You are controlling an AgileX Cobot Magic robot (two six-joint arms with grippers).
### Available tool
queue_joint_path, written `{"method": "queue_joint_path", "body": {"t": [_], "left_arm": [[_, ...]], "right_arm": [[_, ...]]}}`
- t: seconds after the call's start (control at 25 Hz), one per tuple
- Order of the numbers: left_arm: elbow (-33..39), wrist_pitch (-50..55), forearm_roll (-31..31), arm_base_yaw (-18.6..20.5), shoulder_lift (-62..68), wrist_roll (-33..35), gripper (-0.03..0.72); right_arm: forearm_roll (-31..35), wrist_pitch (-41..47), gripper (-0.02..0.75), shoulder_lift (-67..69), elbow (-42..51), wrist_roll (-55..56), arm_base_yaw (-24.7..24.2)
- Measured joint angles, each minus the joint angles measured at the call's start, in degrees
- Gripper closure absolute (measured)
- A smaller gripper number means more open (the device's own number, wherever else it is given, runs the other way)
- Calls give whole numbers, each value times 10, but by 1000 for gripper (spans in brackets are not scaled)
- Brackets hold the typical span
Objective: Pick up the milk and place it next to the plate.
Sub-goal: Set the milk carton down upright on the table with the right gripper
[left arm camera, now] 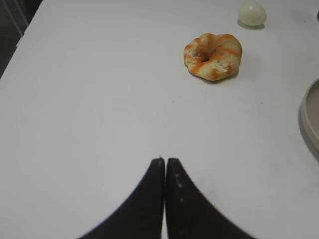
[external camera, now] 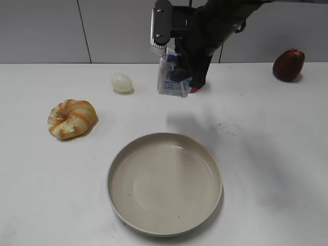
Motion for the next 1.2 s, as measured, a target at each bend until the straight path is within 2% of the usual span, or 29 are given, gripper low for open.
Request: {"method": "queue_joint_path", "body": {"t": [0.64,1.0,1.08,1.2], "left_arm": [[0,0,0,0,0,0,681],[0,0,0,0,0,0,681],[0,0,0,0,0,0,681],[0,0,0,0,0,0,681]], "right_arm": [[-2,28,462,72,0,14,22],[28,24,461,94,0,14,22],[30,23,409,94,0,14,22],[34,13,228,94,0,14,22]]}}
